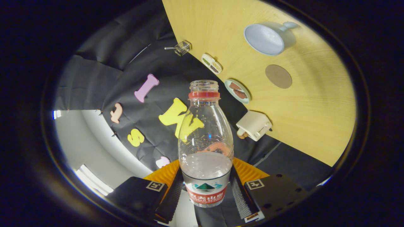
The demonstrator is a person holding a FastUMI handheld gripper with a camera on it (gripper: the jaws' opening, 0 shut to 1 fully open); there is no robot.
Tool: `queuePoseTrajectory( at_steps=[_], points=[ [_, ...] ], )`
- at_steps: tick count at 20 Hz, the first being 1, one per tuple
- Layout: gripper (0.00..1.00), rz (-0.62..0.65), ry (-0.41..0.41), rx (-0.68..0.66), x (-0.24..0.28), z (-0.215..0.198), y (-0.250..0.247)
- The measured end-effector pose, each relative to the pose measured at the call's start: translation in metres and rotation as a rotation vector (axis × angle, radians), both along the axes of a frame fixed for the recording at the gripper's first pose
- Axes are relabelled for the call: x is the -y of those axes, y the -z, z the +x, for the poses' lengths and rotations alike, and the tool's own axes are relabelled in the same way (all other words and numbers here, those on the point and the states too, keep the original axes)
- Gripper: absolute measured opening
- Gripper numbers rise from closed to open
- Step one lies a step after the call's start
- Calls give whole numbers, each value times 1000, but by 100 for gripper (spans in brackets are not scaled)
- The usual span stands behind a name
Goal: Take the bottle from table, then pour the juice into the cup, finally place the bottle on the coaster
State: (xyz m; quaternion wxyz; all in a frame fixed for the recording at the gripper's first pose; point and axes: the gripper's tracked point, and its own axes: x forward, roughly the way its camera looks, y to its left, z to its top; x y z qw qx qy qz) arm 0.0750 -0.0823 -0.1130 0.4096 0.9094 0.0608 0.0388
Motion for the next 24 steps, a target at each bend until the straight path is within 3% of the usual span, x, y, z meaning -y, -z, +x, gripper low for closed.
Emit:
queuePoseTrajectory(
  at_steps=[5, 8, 11, 16, 20, 24],
  points=[
    [79, -272, -62, -82, -21, 0, 40],
    [79, -433, -88, -63, -30, -1, 43],
    [79, -697, -122, -83, -40, 0, 52],
    [79, -1036, -129, -49, -44, 8, 44],
    [79, -1174, -149, -25, -54, 18, 38],
    [79, -1474, -145, -20, -46, 24, 19]
  ],
)
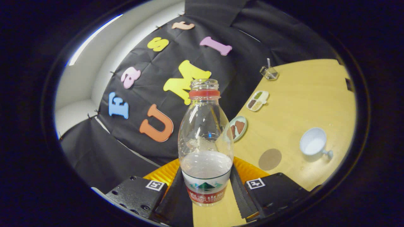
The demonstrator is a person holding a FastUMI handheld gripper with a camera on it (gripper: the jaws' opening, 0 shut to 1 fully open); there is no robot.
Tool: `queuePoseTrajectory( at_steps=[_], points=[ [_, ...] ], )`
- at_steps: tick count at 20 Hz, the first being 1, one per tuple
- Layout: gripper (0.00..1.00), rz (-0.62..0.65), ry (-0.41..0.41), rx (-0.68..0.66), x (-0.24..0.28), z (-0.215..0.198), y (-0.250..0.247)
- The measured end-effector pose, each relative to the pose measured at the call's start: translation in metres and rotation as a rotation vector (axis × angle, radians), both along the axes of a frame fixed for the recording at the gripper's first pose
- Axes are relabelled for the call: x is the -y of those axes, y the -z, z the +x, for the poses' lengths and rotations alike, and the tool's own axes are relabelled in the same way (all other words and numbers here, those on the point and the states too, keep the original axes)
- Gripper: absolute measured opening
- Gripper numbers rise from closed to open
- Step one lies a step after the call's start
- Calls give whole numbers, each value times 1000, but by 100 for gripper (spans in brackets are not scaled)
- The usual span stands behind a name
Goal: Take the bottle from table, then pour the juice into the cup, finally place the bottle on the coaster
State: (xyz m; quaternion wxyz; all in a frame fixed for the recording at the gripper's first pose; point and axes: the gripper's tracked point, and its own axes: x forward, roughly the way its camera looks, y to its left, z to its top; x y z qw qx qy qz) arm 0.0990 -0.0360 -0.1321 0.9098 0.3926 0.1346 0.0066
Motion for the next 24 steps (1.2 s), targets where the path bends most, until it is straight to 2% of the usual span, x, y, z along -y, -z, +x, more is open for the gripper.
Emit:
queuePoseTrajectory(
  at_steps=[2, 6, 11, 19, 24],
  points=[
    [79, -125, 12, 31, 4, 3, -17],
    [79, -293, 8, 122, 3, 9, -48],
    [80, -520, 11, 162, 6, 15, -56],
    [80, -770, -38, 182, 2, 27, -56],
    [80, -809, -49, 185, 1, 33, -41]
  ],
)
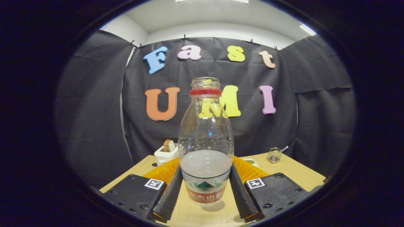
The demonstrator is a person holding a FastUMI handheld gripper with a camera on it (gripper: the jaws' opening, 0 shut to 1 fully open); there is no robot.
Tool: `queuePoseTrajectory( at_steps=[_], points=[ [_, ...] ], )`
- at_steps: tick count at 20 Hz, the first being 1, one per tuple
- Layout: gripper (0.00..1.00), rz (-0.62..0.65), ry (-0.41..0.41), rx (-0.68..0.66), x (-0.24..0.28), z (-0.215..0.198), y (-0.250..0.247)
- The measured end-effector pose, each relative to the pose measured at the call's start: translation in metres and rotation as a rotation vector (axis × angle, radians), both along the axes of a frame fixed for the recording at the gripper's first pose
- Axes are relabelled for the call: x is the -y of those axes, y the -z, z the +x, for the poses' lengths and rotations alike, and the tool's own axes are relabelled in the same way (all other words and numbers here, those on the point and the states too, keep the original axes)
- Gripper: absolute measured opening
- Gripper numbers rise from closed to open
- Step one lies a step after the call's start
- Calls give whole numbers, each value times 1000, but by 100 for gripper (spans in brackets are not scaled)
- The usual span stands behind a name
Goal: Take the bottle from table, then pour the juice into the cup, finally place the bottle on the coaster
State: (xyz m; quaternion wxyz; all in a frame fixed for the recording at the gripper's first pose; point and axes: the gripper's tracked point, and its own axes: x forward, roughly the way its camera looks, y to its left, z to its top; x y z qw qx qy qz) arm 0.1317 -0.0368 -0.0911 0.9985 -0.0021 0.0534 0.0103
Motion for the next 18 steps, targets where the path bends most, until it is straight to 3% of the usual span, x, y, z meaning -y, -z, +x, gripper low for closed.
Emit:
queuePoseTrajectory(
  at_steps=[6, 18],
  points=[
    [81, -16, 1, 15, -7, 13, 25],
    [81, -22, -12, -12, -14, 49, 129]
  ],
)
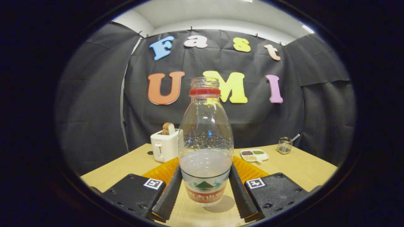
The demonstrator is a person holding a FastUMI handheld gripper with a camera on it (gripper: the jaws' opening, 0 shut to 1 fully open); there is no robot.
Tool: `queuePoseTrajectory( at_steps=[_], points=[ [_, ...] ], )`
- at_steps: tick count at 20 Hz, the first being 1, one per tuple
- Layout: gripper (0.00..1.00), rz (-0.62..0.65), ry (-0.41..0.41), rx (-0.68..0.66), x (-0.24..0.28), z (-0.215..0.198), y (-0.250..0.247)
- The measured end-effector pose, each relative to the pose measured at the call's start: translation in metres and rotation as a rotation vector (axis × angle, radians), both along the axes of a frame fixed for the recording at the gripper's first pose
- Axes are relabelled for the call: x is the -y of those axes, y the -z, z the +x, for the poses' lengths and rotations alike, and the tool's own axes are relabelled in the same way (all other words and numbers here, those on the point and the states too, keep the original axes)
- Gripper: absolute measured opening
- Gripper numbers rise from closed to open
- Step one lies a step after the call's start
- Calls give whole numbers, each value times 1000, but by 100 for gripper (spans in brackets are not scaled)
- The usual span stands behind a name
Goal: Take the bottle from table, then pour the juice into the cup, finally place the bottle on the coaster
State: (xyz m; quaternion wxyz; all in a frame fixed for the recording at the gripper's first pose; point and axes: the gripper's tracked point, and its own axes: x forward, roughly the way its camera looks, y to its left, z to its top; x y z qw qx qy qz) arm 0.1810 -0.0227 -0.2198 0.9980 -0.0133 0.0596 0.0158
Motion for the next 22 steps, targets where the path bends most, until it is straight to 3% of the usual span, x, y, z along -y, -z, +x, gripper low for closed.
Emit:
queuePoseTrajectory(
  at_steps=[8, 22],
  points=[
    [81, -4, 89, 0, 36, 13, 41],
    [83, -2, 67, -32, 44, 28, 102]
  ],
)
